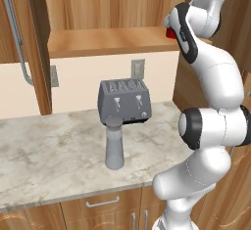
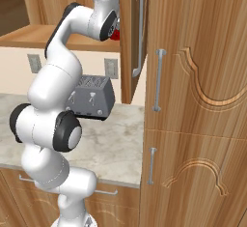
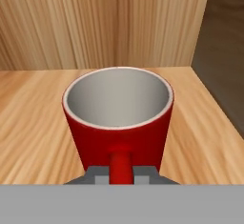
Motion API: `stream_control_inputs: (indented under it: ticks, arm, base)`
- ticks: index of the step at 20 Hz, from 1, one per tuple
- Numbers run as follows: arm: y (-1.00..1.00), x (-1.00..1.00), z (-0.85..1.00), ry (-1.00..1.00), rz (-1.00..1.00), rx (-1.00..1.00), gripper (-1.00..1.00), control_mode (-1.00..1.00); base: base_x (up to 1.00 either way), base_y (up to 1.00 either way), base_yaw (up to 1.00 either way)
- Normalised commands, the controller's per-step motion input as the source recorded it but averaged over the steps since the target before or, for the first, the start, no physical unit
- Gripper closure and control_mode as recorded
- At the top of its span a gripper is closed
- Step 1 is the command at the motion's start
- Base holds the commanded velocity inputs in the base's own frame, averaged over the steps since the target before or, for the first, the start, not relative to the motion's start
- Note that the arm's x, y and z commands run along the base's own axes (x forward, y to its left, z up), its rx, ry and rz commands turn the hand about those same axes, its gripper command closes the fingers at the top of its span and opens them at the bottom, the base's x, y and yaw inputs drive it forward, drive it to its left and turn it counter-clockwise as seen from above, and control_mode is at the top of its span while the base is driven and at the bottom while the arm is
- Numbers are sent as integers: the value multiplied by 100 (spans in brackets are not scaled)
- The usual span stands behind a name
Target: There is a tray on the dining counter. Grab the cup, mug, and pitcher and place them on the tray. The pitcher may be placed next to the tray if it cannot fit the tray.
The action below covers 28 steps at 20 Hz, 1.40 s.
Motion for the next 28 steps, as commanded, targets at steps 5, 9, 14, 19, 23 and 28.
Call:
stream_control_inputs:
  ticks: [5, 9, 14, 19, 23, 28]
  arm:
    - [0, 0, 0, 0, 0, 0, 100, -100]
    - [0, 0, 0, 0, 0, 0, 100, -100]
    - [0, 0, 15, -2, 0, 0, 100, -100]
    - [0, -20, 21, -3, 0, 0, 100, -100]
    - [0, -71, 0, 0, 0, 0, 100, -100]
    - [8, -99, 0, 0, 0, 0, 100, -100]
  base:
    - [0, 0, 0]
    - [0, 0, 0]
    - [0, 0, 0]
    - [0, 0, 0]
    - [0, 0, 0]
    - [0, 0, 0]
